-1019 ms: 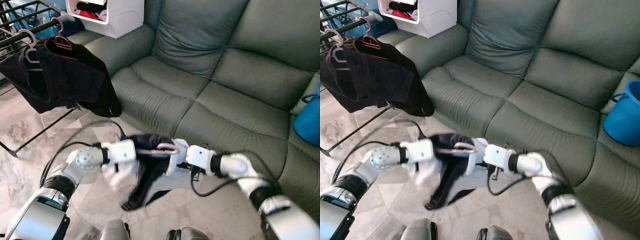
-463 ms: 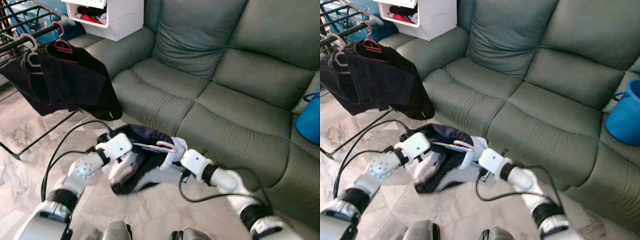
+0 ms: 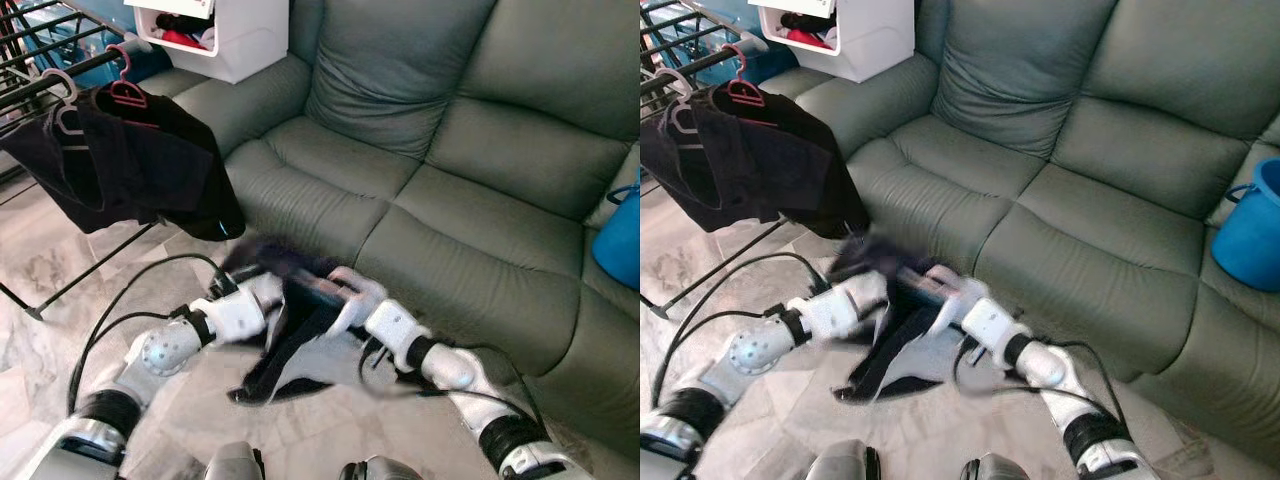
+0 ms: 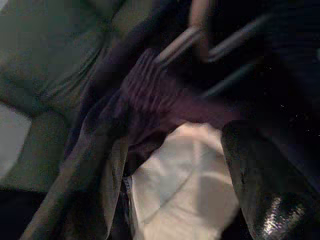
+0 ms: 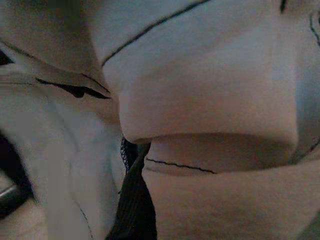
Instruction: Hang hanger
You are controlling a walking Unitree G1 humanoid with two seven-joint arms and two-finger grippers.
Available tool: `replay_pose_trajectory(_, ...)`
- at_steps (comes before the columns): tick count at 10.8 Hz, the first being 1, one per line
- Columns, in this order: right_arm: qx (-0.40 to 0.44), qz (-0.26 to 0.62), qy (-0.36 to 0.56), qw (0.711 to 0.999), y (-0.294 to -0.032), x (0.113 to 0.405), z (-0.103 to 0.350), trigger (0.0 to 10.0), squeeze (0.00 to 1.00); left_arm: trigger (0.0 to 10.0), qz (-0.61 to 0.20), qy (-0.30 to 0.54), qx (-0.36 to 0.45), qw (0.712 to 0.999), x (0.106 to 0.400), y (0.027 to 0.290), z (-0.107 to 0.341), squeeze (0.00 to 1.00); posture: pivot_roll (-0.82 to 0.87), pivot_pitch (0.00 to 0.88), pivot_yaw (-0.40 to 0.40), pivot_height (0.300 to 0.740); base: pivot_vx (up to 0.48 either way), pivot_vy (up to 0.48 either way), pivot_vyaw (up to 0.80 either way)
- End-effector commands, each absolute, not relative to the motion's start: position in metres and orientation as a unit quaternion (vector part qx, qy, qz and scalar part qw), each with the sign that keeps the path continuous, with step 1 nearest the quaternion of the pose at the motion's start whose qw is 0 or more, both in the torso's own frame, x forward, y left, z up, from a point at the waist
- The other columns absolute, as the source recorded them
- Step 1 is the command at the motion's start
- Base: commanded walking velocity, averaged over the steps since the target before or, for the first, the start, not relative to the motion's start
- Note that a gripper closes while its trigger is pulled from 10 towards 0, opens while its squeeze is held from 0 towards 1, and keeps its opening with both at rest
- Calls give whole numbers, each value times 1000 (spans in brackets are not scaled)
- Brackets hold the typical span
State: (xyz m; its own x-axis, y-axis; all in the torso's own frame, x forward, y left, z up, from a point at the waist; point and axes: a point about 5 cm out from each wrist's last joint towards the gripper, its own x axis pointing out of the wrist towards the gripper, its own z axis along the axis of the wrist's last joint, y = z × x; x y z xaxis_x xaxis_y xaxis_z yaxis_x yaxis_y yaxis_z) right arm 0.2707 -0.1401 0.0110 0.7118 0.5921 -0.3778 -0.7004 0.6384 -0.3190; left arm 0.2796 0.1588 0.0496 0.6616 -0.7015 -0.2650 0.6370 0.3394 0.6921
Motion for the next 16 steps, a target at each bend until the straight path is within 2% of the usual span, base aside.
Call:
replay_pose_trajectory(1,-216,358,128,899,-143,280,17,0,0,10000,-448,-63,436,778,282,151,56,1000,-64,0,-7,740,0,0,0)
replay_pose_trajectory(2,-232,352,140,896,-147,286,19,0,0,10000,-464,-64,451,760,285,150,59,1000,-66,0,-5,740,0,0,0)
replay_pose_trajectory(3,-220,319,141,911,-151,294,24,0,0,10000,-427,-57,425,796,296,151,64,1000,-68,0,-3,740,0,0,0)
replay_pose_trajectory(5,-109,220,106,964,-154,303,36,0,0,10000,-286,9,307,908,309,167,58,1000,-82,0,-4,740,0,0,0)
replay_pose_trajectory(6,-68,207,75,973,-148,298,40,0,0,10000,-195,51,230,952,307,180,46,1000,-85,0,-9,740,0,0,0)
replay_pose_trajectory(7,-54,213,58,974,-141,294,42,0,0,10000,-135,84,159,974,304,189,37,1000,-83,0,-15,740,0,0,0)
replay_pose_trajectory(8,-61,212,47,974,-137,291,43,10000,0,10000,-75,101,88,988,303,199,34,0,-79,0,-20,740,0,0,0)
replay_pose_trajectory(10,-45,190,22,980,-140,290,50,10000,0,10000,-40,97,53,993,304,205,36,0,-78,0,-21,740,0,0,391)
replay_pose_trajectory(12,-27,176,-1,984,-141,284,61,10000,0,10000,-65,95,40,993,303,197,36,0,-82,0,-15,740,0,0,753)
replay_pose_trajectory(16,-9,191,-3,982,-143,260,68,10000,0,10000,-61,83,42,994,289,197,33,0,-84,0,-13,740,0,0,744)
